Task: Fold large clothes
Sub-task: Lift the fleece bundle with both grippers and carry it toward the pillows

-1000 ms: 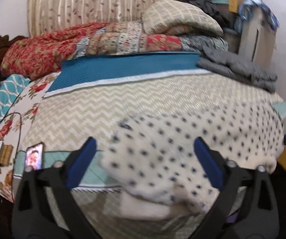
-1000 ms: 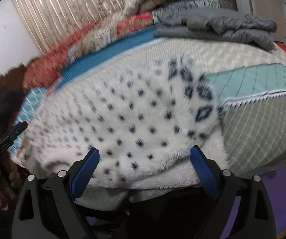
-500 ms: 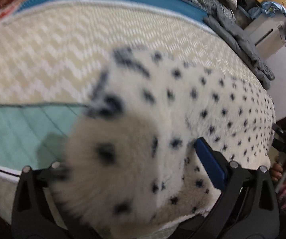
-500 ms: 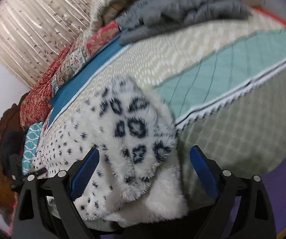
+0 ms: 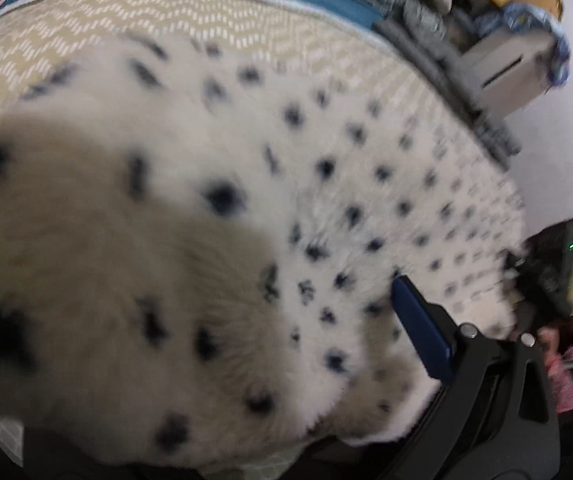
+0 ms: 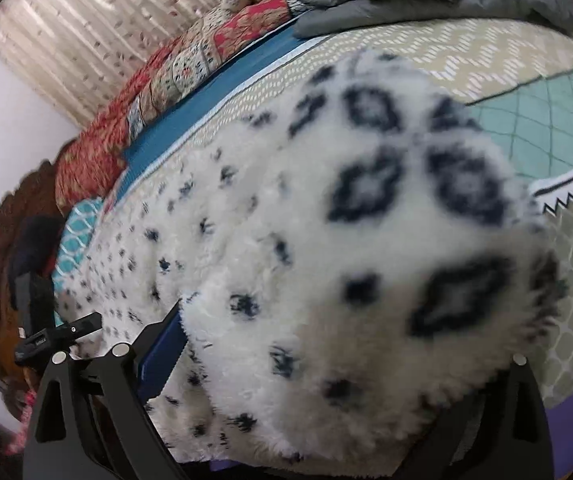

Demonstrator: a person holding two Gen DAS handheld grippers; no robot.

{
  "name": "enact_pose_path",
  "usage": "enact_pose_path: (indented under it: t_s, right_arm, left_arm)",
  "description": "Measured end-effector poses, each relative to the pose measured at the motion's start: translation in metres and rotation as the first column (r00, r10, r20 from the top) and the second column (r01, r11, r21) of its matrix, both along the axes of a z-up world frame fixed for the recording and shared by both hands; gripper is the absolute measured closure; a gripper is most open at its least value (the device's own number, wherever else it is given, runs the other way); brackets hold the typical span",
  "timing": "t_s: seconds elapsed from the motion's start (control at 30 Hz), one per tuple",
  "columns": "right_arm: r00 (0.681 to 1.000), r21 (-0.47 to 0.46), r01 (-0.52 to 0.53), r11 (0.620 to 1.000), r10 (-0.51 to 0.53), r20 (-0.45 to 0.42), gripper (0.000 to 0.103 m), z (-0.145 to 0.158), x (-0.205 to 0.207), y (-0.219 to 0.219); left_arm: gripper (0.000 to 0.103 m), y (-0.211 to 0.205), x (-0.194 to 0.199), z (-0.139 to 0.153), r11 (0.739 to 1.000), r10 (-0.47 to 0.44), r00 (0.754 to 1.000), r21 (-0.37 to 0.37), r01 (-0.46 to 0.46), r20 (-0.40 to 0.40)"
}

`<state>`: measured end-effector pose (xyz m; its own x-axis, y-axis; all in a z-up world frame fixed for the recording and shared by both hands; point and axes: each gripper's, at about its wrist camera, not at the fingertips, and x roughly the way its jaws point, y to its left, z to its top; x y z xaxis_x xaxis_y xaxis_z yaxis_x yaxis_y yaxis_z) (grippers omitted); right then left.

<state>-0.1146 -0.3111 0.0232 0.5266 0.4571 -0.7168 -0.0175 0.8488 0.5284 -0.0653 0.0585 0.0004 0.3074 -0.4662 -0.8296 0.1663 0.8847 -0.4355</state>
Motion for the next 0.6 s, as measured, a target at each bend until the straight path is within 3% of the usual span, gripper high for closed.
enact_pose_path:
  t_s: [0.1, 0.2, 0.23, 0.27, 0.37, 0.6]
  right_arm:
    - [1.000, 0.000, 0.005, 1.000, -0.005, -0.002, 0.058, 0.000, 0.000, 0.002]
    - [1.000, -0.050, -0.003, 0.999, 0.003, -0.007, 0.031, 0.006, -0.002, 0.005]
    - [1.000, -0.058, -0.011, 0.998, 0.010, -0.004, 0.021, 0.011, -0.005, 0.009]
    - [1.000, -0.069, -0.024, 0.997, 0.024, 0.002, 0.018, 0.018, -0.007, 0.014]
    - [0.996, -0.104, -0.062, 0.993, 0.067, 0.051, 0.010, 0.038, -0.016, 0.027]
    - [0.964, -0.158, -0.119, 0.980, 0.152, 0.216, 0.006, 0.103, -0.012, 0.060]
  left_arm:
    - [0.007, -0.003, -0.005, 0.001, 1.000, 0.018, 1.000, 0.019, -0.019, 0.025]
    - [0.026, 0.000, -0.007, 0.008, 0.999, 0.046, 0.999, 0.010, -0.046, 0.011]
    - [0.039, 0.002, -0.008, 0.013, 0.999, 0.049, 0.999, -0.003, -0.049, 0.007]
    - [0.052, 0.001, -0.012, 0.021, 0.999, 0.043, 0.999, -0.012, -0.042, 0.015]
    - [0.069, -0.006, -0.018, 0.043, 1.000, 0.014, 0.997, -0.014, -0.013, 0.070]
    - [0.072, 0.000, -0.016, 0.097, 0.999, 0.004, 0.976, -0.049, 0.007, 0.218]
